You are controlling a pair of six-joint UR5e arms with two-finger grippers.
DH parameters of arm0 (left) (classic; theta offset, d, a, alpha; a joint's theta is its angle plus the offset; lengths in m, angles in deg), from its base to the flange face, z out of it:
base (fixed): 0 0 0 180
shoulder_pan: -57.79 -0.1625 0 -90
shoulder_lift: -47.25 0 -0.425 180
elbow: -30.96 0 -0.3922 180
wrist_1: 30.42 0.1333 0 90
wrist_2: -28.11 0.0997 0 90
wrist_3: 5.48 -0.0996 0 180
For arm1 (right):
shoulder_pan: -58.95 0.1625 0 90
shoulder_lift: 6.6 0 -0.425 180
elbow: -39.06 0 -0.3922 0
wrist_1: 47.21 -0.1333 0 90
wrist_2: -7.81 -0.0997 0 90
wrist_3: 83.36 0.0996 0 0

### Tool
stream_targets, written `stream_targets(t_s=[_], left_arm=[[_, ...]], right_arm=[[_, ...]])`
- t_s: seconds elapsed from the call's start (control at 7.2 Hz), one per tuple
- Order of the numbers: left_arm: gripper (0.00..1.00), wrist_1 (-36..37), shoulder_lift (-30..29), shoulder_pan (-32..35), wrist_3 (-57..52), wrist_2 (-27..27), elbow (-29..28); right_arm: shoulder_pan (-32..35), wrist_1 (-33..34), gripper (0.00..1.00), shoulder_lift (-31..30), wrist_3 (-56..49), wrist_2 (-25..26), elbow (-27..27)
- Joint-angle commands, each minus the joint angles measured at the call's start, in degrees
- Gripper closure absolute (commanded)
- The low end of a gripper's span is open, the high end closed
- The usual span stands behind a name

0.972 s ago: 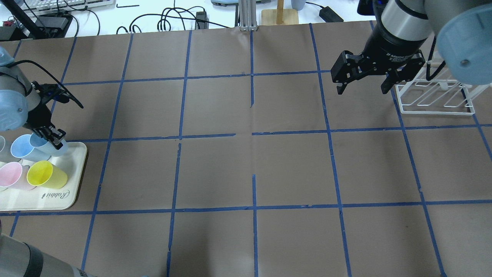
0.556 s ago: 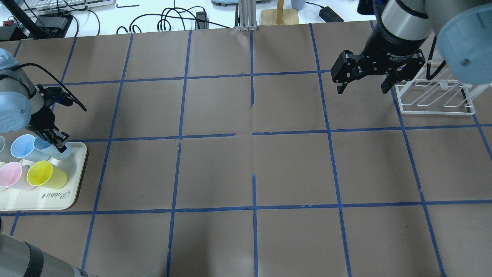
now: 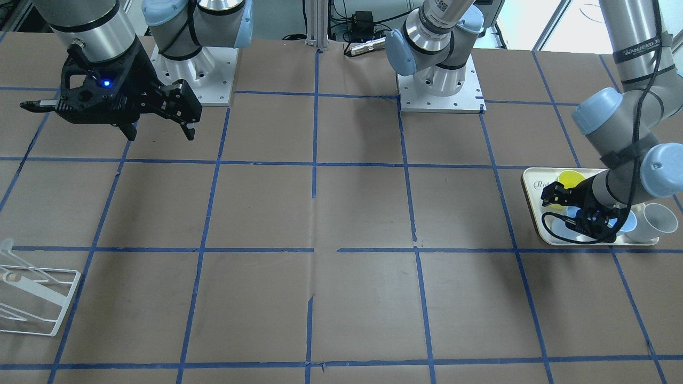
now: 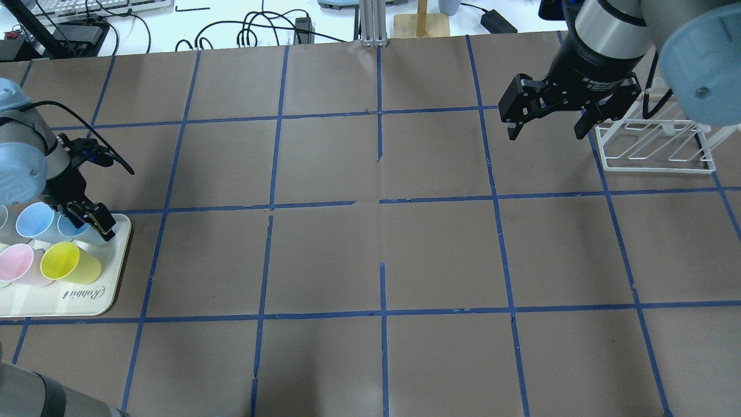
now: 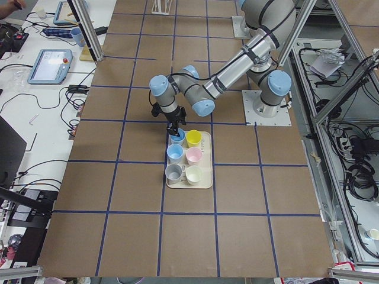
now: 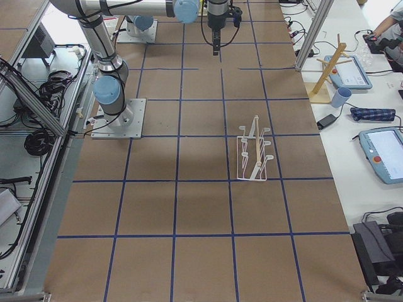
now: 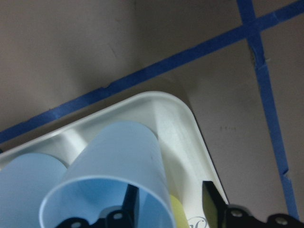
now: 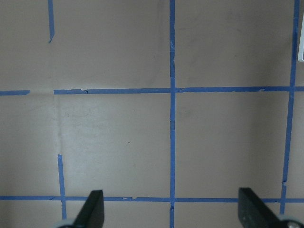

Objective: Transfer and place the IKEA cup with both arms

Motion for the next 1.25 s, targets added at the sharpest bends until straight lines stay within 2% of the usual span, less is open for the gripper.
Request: stream_targets(t_s=[0.0,0.14,0.28,0.56,0.83,1.11], left_arm=[[0.0,-8.13,3.34,0.41,1.5,-5.57,-4.52],[0.0,-14.62,4.66,0.67,4.47,-8.91,-8.47],[0.0,-20.61,6.5,3.11,10.42,-9.38,-12.42],[0.0,-27.93,10.81,13.62,23.77,-10.97,-19.37],[0.0,-29.44,11.97,19.72,27.42,-10.44,-21.68],[0.0,-30.07,13.98,27.08,42.05,-10.79,-19.94]], right_arm=[[0.0,0.0,0.0,-0.05,0.06,0.0,0.02],[0.0,-0.09,0.0,0.04,-0.03,0.09,0.02],[0.0,-0.09,0.0,-0.05,-0.03,0.09,0.02],[0.0,-0.09,0.0,-0.14,-0.03,0.09,0.2],[0.0,-0.09,0.0,-0.14,-0.03,0.09,0.29],[0.0,-0.09,0.0,-0.22,-0.03,0.09,0.2]])
